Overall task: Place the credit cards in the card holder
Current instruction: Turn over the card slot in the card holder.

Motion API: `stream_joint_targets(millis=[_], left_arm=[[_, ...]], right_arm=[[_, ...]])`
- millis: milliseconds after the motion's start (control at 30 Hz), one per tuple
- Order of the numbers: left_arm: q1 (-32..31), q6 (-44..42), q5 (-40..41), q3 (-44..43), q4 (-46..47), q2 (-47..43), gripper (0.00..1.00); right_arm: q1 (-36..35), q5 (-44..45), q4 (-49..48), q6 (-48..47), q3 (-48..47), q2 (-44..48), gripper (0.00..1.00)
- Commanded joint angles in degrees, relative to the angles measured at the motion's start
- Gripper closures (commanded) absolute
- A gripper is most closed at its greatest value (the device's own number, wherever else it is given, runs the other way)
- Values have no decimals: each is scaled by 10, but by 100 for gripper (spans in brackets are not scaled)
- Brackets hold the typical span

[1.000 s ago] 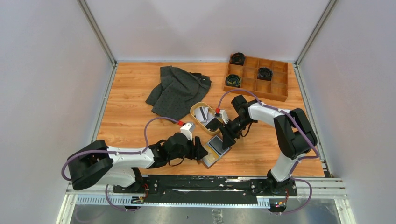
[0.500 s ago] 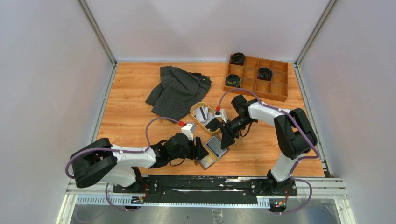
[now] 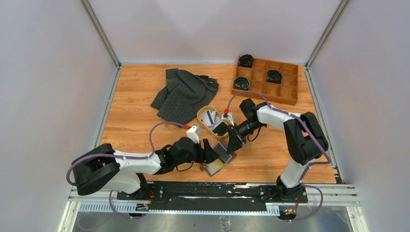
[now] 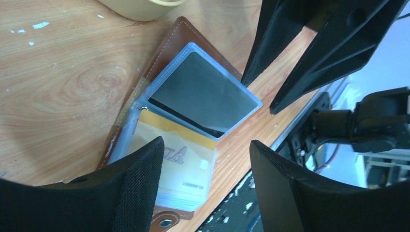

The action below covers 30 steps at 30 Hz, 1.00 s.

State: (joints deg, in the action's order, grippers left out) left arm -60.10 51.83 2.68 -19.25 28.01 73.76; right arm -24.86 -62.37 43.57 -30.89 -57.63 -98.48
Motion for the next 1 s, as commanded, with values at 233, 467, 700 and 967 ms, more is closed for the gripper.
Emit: stream_joint_targets(millis=[233,467,700,967], left_arm=[[-5,144,57,15,86,8,26],[-5,174,68,8,111,40,28],[-4,185,71,6,115,58,31],[-4,188,66,4,134,83,32]], right_arm=[[-14,-52,20,-3,-16,-18,69],[-17,-54,20,-1,-18,-27,81],[-22,-54,22,-1,-20,-33,91],[-26,-50,22,-1,-21,-37,93]])
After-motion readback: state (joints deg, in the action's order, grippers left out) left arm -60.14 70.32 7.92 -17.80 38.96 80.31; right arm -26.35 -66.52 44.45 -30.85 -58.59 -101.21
